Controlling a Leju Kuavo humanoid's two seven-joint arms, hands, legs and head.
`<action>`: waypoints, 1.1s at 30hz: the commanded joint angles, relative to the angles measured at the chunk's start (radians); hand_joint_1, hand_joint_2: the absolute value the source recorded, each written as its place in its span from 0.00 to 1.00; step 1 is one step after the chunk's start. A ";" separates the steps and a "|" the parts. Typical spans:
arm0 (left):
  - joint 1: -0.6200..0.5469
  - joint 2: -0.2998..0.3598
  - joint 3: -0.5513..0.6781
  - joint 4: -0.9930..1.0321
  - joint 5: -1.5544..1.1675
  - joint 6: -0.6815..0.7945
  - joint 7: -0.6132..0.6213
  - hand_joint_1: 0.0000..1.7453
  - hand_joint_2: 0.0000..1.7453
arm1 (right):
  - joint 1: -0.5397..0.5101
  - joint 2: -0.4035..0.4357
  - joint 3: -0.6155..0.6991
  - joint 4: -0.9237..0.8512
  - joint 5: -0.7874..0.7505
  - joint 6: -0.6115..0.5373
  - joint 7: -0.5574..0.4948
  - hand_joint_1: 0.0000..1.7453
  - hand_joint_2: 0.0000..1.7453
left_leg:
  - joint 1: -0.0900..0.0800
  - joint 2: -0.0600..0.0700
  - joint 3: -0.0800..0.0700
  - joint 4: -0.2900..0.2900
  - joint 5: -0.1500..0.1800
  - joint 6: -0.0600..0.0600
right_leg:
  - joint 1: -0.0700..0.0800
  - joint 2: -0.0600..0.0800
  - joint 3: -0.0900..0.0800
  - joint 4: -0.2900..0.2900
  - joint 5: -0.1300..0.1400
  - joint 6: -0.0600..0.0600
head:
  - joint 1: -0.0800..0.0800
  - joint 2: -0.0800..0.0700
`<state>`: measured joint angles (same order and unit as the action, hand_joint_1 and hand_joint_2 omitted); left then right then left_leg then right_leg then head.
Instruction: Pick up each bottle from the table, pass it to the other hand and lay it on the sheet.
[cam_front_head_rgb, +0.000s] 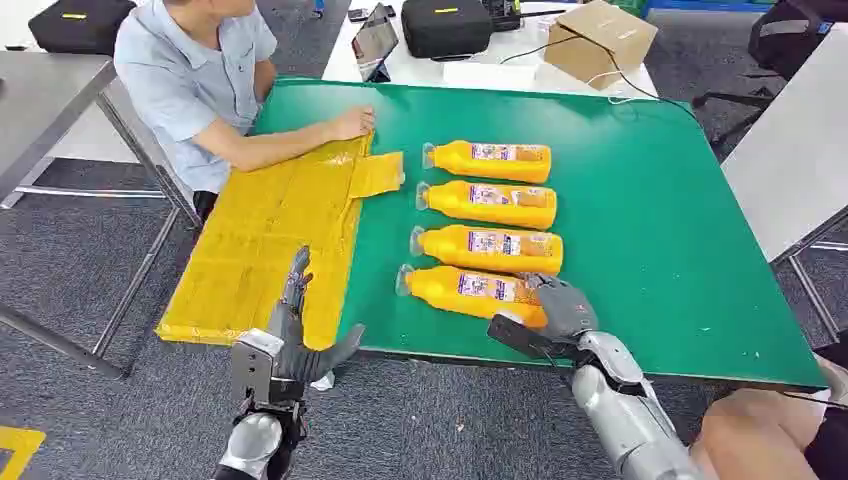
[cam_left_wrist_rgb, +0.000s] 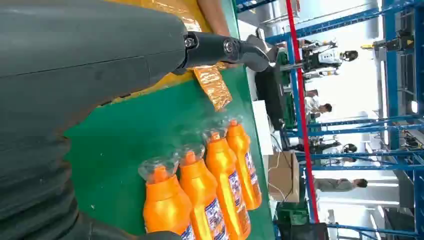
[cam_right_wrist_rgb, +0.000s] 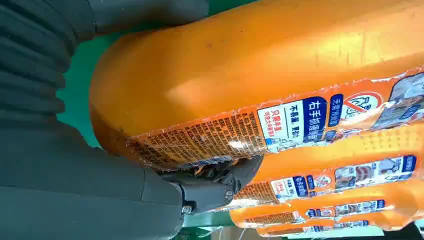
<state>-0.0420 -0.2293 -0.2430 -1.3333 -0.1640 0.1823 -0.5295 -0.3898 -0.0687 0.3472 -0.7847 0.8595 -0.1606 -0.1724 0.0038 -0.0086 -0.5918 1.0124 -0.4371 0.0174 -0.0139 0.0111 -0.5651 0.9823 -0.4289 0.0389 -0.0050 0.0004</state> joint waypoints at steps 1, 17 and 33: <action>-0.043 0.012 0.011 0.071 0.036 0.013 -0.017 0.00 1.00 | 0.081 0.022 -0.019 0.101 -0.117 0.020 -0.102 1.00 1.00 | 0.001 -0.003 0.003 -0.002 0.001 -0.001 | 0.002 -0.005 0.005 -0.003 0.000 -0.002 | 0.000 0.000; -0.065 0.006 0.004 0.189 0.060 0.132 0.047 0.00 1.00 | 0.283 0.199 -0.145 -0.489 -0.491 -0.149 -0.355 1.00 1.00 | -0.001 0.000 -0.004 0.000 0.000 -0.002 | 0.000 -0.001 -0.003 0.002 -0.001 -0.002 | 0.000 0.000; -0.067 0.022 -0.102 0.111 0.163 -0.320 0.002 0.00 1.00 | 0.137 0.268 0.120 -0.158 -0.520 0.052 -0.386 1.00 1.00 | 0.001 0.004 -0.007 -0.002 0.000 -0.002 | 0.001 0.003 -0.006 -0.001 0.001 -0.003 | 0.000 0.000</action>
<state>-0.0745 -0.2377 -0.3163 -1.2371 -0.0778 -0.0283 -0.5318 -0.1434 0.1759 0.3091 -1.1875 0.3086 -0.1754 -0.5726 0.0040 -0.0098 -0.6035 1.0123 -0.4363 0.0173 -0.0138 0.0110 -0.5745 0.9831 -0.4289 0.0387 -0.0050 0.0004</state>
